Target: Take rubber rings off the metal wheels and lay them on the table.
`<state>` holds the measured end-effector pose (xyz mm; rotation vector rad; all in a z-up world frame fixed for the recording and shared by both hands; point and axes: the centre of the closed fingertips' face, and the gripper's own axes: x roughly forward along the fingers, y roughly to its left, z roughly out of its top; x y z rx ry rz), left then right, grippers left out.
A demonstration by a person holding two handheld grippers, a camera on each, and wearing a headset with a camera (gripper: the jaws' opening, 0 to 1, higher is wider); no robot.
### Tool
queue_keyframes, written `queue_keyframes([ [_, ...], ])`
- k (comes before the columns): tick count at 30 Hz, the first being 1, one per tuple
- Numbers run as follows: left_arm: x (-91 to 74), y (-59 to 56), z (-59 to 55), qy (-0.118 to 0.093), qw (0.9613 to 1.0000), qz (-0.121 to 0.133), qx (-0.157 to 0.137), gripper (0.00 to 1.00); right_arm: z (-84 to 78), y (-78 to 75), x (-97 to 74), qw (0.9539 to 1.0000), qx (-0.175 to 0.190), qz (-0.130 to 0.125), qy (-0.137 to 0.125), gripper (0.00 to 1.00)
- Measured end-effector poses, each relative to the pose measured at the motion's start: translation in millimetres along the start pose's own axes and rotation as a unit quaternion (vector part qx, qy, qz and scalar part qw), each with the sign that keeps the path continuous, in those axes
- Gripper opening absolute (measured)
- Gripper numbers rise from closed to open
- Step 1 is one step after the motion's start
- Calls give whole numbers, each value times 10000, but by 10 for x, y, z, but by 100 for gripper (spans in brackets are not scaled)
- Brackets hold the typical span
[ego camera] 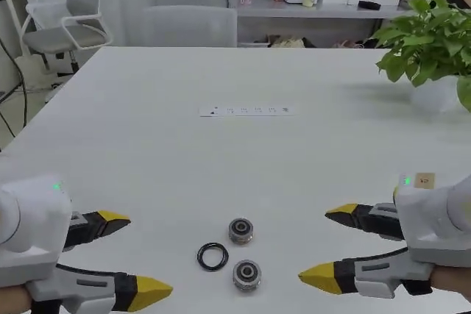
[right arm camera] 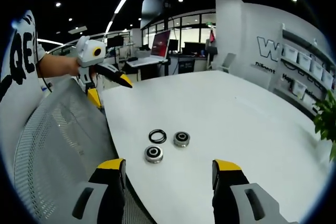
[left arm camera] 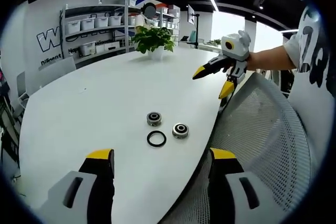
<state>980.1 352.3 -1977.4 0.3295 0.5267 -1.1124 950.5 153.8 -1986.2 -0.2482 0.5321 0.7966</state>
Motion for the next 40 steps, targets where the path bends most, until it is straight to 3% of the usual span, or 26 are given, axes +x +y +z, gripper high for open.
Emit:
queue_keyframes([
  [11,-73,-55,-70,39,10000,59,-26,73,-75,63,-115,9999,-34,-83,51,69],
  [15,-84,-83,-113,132,9998,55,120,74,-95,45,-133,9999,5,-128,47,70],
  [40,-130,-129,-177,185,9997,78,112,74,-144,40,-189,9995,142,-290,-12,73],
])
